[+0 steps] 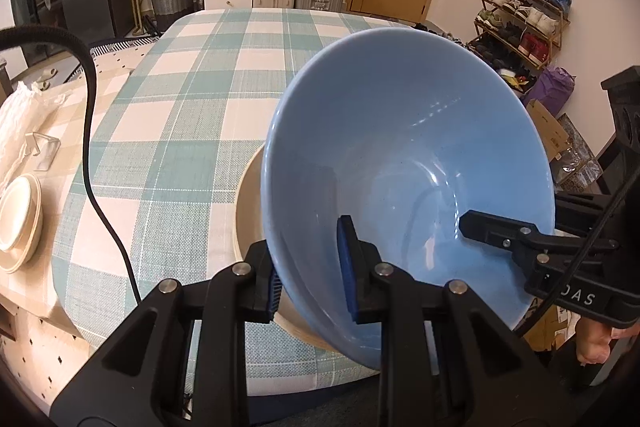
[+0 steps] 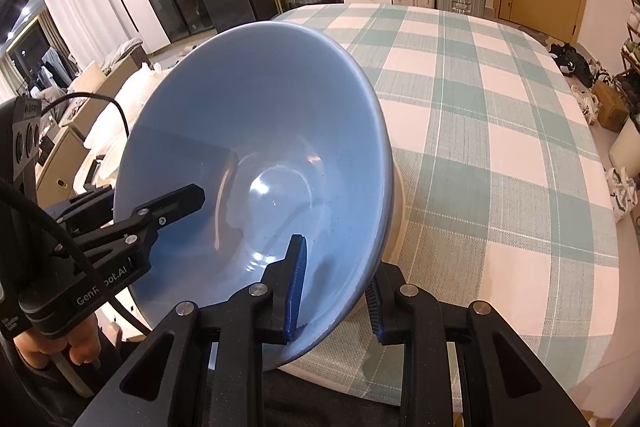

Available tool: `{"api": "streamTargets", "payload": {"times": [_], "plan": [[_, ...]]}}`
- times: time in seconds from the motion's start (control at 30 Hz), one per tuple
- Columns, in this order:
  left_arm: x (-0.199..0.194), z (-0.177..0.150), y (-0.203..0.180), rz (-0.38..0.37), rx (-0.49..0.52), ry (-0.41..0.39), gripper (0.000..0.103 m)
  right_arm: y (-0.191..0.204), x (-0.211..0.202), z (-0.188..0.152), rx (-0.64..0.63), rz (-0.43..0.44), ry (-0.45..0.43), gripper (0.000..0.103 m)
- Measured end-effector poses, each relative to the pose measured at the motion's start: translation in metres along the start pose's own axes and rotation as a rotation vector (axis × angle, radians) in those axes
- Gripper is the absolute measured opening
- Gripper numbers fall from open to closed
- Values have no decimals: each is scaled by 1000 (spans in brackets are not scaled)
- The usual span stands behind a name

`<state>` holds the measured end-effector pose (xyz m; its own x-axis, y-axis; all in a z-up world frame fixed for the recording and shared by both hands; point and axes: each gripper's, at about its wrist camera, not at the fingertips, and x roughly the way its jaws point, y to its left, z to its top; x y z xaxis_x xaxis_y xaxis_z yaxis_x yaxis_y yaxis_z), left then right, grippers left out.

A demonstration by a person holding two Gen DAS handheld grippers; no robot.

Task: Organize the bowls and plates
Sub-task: 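Lift and carry the nested blue bowls with both tools to the cream plate stack, then lower the nested bowls onto the cream plates and open both tools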

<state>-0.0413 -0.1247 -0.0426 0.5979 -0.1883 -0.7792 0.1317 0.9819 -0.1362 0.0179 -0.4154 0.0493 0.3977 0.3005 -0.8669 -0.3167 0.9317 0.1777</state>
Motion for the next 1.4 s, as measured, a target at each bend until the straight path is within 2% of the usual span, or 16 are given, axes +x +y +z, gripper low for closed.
{"api": "streamTargets", "payload": {"times": [0.3,0.57,0.8,0.93,1.0,1.2,1.3,1.4], "plan": [[18,11,12,-12,-34,18,21,-7,8,13,10,19,-3,29],[34,26,25,-37,-79,22,21,-1,14,27,-22,-9,-13,37],[44,35,29,-32,-94,30,21,-3,19,33,-16,4,-9,41],[45,38,33,-28,-103,25,21,-1,17,35,-15,14,-24,47],[44,39,35,-23,-106,19,31,0,14,35,-19,12,-37,49],[30,39,37,-16,-103,-18,51,-3,3,34,-27,-5,-85,49],[24,39,37,-23,-101,-37,57,-4,-3,33,-39,-28,-106,51],[16,39,35,-27,-89,-53,64,-5,-11,30,-46,-24,-131,61]]}}
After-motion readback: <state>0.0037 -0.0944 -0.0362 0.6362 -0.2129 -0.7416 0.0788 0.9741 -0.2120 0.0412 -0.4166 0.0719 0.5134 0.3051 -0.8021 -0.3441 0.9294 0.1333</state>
